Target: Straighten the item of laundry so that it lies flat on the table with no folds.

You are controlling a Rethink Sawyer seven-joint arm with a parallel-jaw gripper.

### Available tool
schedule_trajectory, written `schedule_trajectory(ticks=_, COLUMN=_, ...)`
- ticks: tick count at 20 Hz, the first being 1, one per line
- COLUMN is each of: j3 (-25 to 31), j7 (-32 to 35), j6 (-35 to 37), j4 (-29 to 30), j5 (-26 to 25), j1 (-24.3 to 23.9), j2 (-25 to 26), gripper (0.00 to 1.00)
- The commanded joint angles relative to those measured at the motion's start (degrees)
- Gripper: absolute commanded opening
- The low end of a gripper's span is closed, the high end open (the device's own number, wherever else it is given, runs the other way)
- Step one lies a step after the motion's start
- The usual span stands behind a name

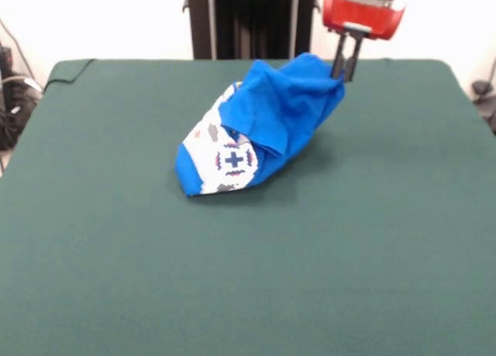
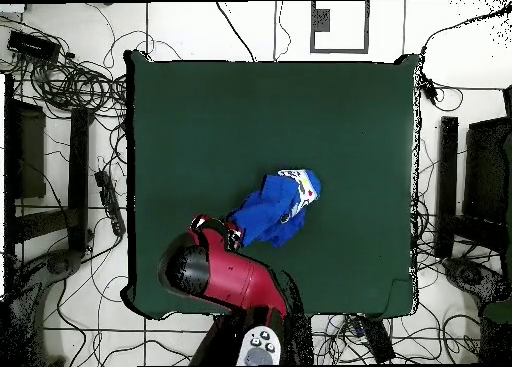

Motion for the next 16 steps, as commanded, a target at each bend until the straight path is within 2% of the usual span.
schedule_trajectory(ticks=1, j3=23.04, j7=11.44, j6=2.88, j4=1.37, j5=4.16, j1=-8.54, j2=-0.23, gripper=0.00)
schedule_trajectory(ticks=3, j3=25.53, j7=11.83, j6=2.83, j4=1.65, j5=4.12, j1=-9.78, j2=-0.20, gripper=0.00)
schedule_trajectory(ticks=5, j3=23.21, j7=13.40, j6=4.67, j4=1.02, j5=4.67, j1=-7.61, j2=-0.82, gripper=0.00)
schedule_trajectory(ticks=7, j3=16.10, j7=14.88, j6=8.26, j4=-1.67, j5=4.78, j1=-2.01, j2=-0.85, gripper=0.00)
schedule_trajectory(ticks=8, j3=8.58, j7=16.45, j6=11.58, j4=-4.80, j5=4.74, j1=3.89, j2=0.11, gripper=0.00)
schedule_trajectory(ticks=9, j3=5.13, j7=17.62, j6=13.05, j4=-6.01, j5=5.00, j1=6.76, j2=0.64, gripper=0.00)
schedule_trajectory(ticks=10, j3=-2.65, j7=20.06, j6=16.19, j4=-9.34, j5=5.40, j1=13.00, j2=2.86, gripper=0.00)
schedule_trajectory(ticks=11, j3=-6.04, j7=21.43, j6=17.58, j4=-10.58, j5=5.71, j1=15.76, j2=3.88, gripper=0.00)
schedule_trajectory(ticks=12, j3=-11.63, j7=25.35, j6=20.99, j4=-12.69, j5=6.64, j1=20.47, j2=5.95, gripper=0.00)
schedule_trajectory(ticks=16, j3=-22.36, j7=35.66, j6=32.38, j4=-17.40, j5=6.84, j1=29.17, j2=9.64, gripper=0.00)
